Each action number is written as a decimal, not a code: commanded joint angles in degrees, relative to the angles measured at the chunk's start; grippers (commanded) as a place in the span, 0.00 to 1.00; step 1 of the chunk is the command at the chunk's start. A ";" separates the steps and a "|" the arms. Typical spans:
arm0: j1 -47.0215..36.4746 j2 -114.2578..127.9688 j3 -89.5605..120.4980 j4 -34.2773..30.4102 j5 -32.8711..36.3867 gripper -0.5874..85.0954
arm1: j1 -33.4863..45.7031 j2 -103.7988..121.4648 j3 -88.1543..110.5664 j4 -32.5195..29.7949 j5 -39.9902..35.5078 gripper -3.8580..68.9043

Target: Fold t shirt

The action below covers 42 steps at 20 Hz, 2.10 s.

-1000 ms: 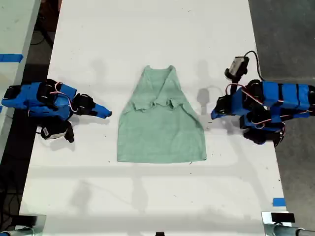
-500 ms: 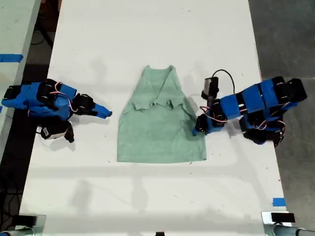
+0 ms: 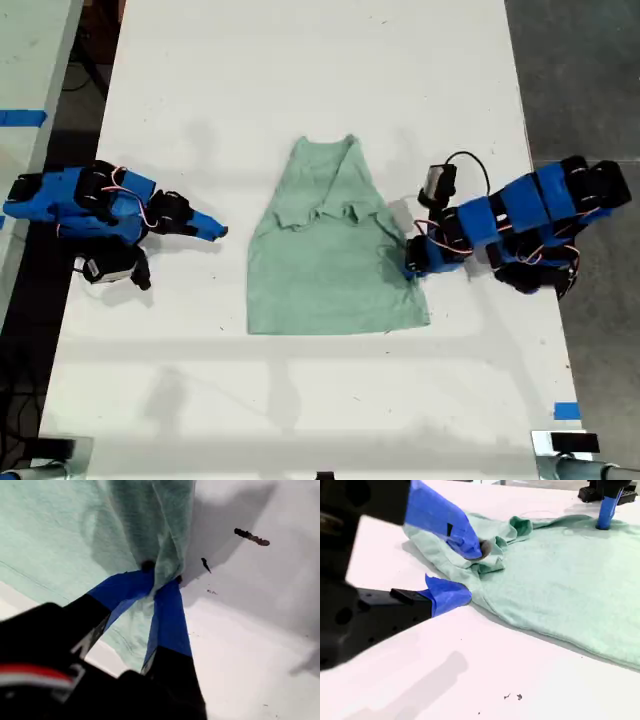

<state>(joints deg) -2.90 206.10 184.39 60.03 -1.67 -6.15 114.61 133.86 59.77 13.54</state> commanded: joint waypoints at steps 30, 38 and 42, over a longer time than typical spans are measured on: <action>0.26 0.26 0.53 0.09 0.44 0.13 | 0.09 -48.08 -77.87 21.88 -24.52 0.24; 0.26 0.26 0.53 0.09 0.44 0.13 | 0.88 -21.36 -76.73 40.08 -25.05 0.38; 0.26 0.26 0.53 0.09 0.44 0.13 | 2.37 4.66 -42.89 34.72 -17.05 0.32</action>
<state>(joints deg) -2.90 206.10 184.39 60.03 -1.67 -4.66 104.41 75.76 98.35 -6.68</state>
